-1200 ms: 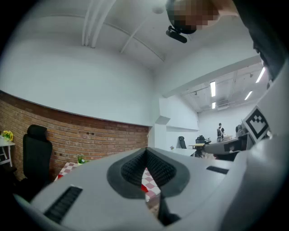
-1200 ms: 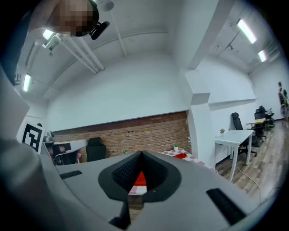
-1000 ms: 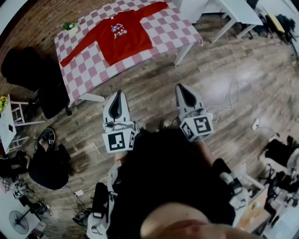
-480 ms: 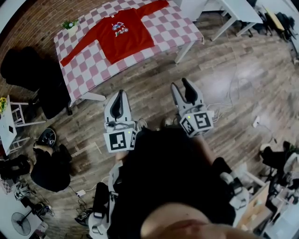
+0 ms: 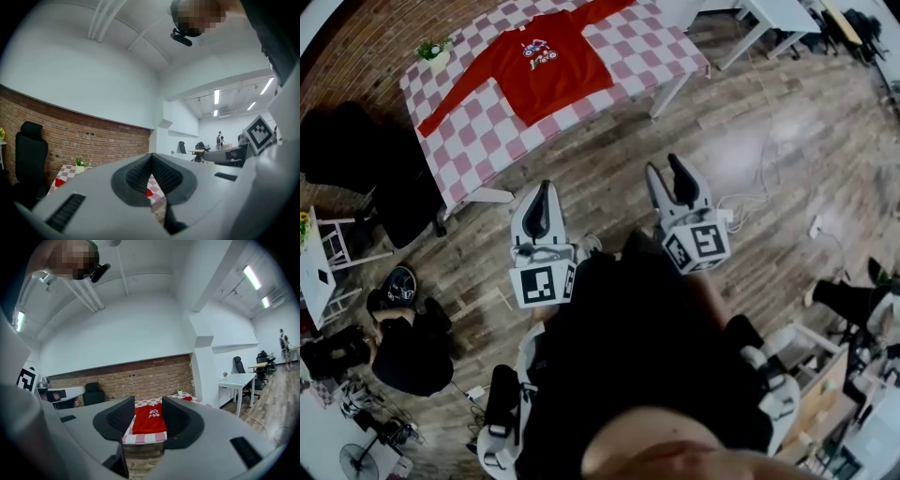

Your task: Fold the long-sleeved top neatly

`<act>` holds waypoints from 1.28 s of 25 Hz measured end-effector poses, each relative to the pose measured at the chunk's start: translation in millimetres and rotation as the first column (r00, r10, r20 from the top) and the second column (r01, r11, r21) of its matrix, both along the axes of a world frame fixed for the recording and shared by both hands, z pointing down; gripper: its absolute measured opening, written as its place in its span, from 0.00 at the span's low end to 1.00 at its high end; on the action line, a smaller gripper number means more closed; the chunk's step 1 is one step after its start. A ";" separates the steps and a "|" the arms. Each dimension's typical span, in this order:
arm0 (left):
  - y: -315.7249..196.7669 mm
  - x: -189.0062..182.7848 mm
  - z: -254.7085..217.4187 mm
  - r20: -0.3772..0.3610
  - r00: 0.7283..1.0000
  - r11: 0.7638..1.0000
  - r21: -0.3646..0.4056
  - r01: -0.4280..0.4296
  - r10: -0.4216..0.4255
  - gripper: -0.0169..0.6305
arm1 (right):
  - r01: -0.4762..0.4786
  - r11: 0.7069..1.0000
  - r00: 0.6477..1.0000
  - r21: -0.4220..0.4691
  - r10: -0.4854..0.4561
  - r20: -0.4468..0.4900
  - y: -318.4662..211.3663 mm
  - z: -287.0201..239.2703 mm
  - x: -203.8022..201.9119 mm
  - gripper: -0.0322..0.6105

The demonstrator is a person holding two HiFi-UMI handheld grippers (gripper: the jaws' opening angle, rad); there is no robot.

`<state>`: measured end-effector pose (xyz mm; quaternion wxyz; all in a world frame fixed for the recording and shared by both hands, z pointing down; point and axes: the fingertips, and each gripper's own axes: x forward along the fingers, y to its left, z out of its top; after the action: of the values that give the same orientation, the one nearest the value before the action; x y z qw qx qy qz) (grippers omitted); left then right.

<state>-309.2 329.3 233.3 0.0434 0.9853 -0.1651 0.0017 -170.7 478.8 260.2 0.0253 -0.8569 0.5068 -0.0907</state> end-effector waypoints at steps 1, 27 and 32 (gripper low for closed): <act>-3.1 -1.6 1.7 0.002 1.000 1.000 -0.002 -0.007 0.007 0.03 | -0.009 1.000 1.000 0.002 0.009 -0.001 -2.1 0.4 -1.1 0.30; -103.7 207.3 0.7 0.020 0.999 0.999 0.009 0.045 -0.046 0.03 | 0.062 0.998 0.998 0.009 -0.063 0.012 -121.0 1.0 217.1 0.30; -114.9 263.0 -7.6 0.015 0.997 0.997 -0.011 0.072 -0.071 0.03 | 0.086 0.996 0.996 -0.001 -0.086 0.015 -139.2 -0.6 279.9 0.30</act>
<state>-46.1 214.5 225.7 0.0479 0.9785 -0.2006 0.0082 109.3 339.6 259.6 0.0244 -0.8337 0.5427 -0.0987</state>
